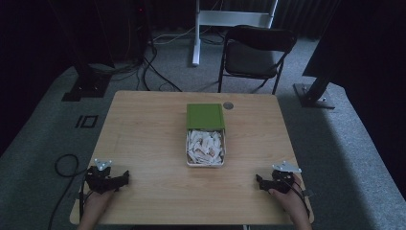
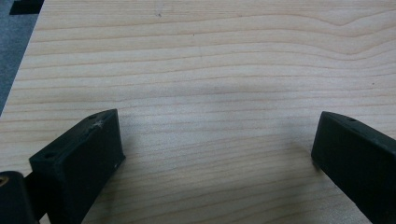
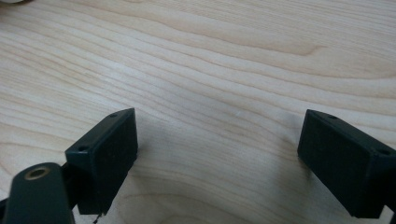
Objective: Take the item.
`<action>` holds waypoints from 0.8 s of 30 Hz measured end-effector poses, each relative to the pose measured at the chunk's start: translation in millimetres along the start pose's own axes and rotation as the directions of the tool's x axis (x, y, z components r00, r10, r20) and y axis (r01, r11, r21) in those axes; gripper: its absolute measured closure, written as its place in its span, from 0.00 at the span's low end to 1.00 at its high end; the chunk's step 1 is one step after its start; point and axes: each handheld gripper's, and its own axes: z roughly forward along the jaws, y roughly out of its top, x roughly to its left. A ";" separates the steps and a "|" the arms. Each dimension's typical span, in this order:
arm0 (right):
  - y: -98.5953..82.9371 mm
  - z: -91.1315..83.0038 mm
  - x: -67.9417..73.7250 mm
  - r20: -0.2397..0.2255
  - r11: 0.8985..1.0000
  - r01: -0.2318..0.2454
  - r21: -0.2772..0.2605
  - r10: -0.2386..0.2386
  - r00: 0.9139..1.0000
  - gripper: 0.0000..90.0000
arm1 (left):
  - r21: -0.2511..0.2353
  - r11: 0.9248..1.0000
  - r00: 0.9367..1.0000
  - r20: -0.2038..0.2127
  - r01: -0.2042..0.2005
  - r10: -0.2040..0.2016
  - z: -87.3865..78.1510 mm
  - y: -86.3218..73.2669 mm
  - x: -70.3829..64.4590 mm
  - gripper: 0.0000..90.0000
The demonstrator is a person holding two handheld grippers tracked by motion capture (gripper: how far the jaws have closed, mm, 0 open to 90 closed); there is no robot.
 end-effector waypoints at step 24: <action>2.3 -0.3 2.2 -0.046 1.000 0.009 -0.005 -0.009 0.999 0.19 | 0.000 1.000 1.000 0.000 0.000 0.000 0.0 0.0 0.0 0.03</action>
